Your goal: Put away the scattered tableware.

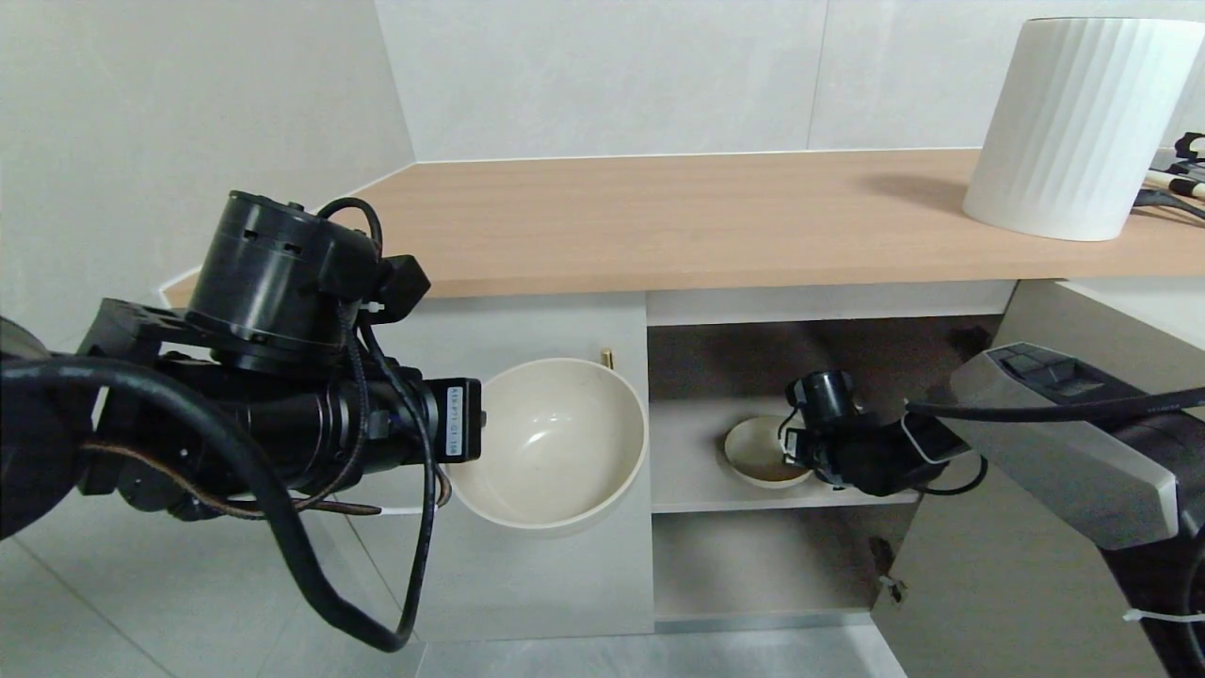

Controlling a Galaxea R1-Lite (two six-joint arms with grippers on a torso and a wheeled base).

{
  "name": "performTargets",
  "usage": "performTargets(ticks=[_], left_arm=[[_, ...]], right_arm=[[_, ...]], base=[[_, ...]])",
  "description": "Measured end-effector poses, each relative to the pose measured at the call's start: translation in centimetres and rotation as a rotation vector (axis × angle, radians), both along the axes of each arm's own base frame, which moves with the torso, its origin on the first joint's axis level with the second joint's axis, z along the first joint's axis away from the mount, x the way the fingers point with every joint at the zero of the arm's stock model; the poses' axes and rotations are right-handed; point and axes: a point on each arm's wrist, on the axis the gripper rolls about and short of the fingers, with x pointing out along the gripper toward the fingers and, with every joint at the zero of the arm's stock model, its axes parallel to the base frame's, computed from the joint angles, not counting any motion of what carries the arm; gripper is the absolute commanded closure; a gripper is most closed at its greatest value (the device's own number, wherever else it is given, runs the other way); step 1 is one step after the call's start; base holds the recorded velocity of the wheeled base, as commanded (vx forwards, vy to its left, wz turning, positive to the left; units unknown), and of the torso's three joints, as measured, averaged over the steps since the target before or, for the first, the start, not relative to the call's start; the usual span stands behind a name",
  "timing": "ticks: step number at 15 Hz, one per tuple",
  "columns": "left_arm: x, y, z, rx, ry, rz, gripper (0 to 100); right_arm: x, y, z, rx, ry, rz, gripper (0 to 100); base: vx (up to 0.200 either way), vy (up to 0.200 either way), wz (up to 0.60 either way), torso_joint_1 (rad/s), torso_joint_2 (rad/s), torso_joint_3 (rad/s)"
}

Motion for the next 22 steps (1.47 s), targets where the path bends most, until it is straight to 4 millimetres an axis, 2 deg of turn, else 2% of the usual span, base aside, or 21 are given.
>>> performTargets(ticks=[7,9,11,13,16,19,22], left_arm=[[0.1,-0.1,-0.1,0.002,0.004,0.001,100],[0.2,-0.1,-0.3,0.005,0.008,0.001,100],[0.3,-0.2,-0.5,0.009,0.014,0.000,100],[0.3,-0.7,-1.1,0.028,0.034,-0.022,100],[0.4,-2.3,-2.9,0.080,0.080,-0.079,100],[0.5,-5.1,-4.9,0.105,0.100,-0.159,100],[1.2,-7.3,-6.7,0.137,0.079,-0.215,100]], right_arm=[[-0.1,0.4,0.5,0.011,-0.016,0.001,0],[-1.0,0.3,1.6,0.031,-0.020,-0.007,0],[-2.7,0.3,3.3,0.048,-0.021,0.002,0],[-5.2,0.5,6.2,0.079,-0.028,0.057,0],[-10.9,0.6,10.9,0.107,-0.027,0.228,0],[-16.7,0.1,15.1,0.110,0.005,0.390,0],[-21.6,-0.8,18.6,0.185,0.115,0.579,0]], base=[[0.000,0.000,0.00,0.000,0.00,0.000],[0.000,0.000,0.00,0.000,0.00,0.000],[0.000,0.000,0.00,0.000,0.00,0.000],[0.000,0.000,0.00,0.000,0.00,0.000],[0.000,0.000,0.00,0.000,0.00,0.000],[0.000,0.000,0.00,0.000,0.00,0.000],[0.000,0.000,0.00,0.000,0.00,0.000]])
